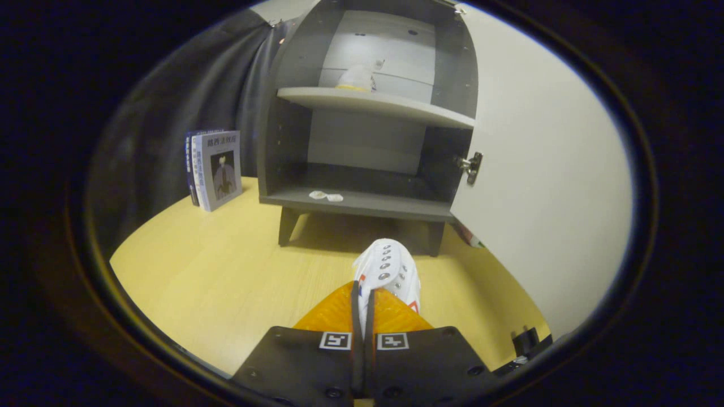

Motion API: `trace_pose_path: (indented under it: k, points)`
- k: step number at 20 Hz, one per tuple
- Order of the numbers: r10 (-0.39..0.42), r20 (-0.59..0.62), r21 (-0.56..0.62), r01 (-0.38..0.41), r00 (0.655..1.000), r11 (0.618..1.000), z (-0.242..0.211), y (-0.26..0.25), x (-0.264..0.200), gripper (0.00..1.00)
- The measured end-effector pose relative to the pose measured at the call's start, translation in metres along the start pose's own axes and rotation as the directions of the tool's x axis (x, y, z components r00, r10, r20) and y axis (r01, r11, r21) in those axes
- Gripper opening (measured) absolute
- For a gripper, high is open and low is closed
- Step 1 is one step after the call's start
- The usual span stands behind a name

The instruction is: Open the shoe cabinet door, grab the shoes and put them into the shoe cabinet, then close the shoe cabinet door.

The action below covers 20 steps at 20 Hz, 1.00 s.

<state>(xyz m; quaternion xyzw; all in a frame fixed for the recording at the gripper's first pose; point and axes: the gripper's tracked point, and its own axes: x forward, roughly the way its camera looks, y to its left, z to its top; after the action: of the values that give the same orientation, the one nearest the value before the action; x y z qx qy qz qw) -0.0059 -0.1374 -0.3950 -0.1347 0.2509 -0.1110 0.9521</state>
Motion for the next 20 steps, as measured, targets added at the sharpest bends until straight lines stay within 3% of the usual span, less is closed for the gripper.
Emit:
trace_pose_path:
  k: [12,20]
  points:
    - [-0.092,0.207,0.084,0.076,0.974,0.994,0.202,-0.014,-0.035,0.02]
    - [-0.145,0.298,0.119,0.114,0.944,0.986,0.305,-0.013,0.004,0.02]
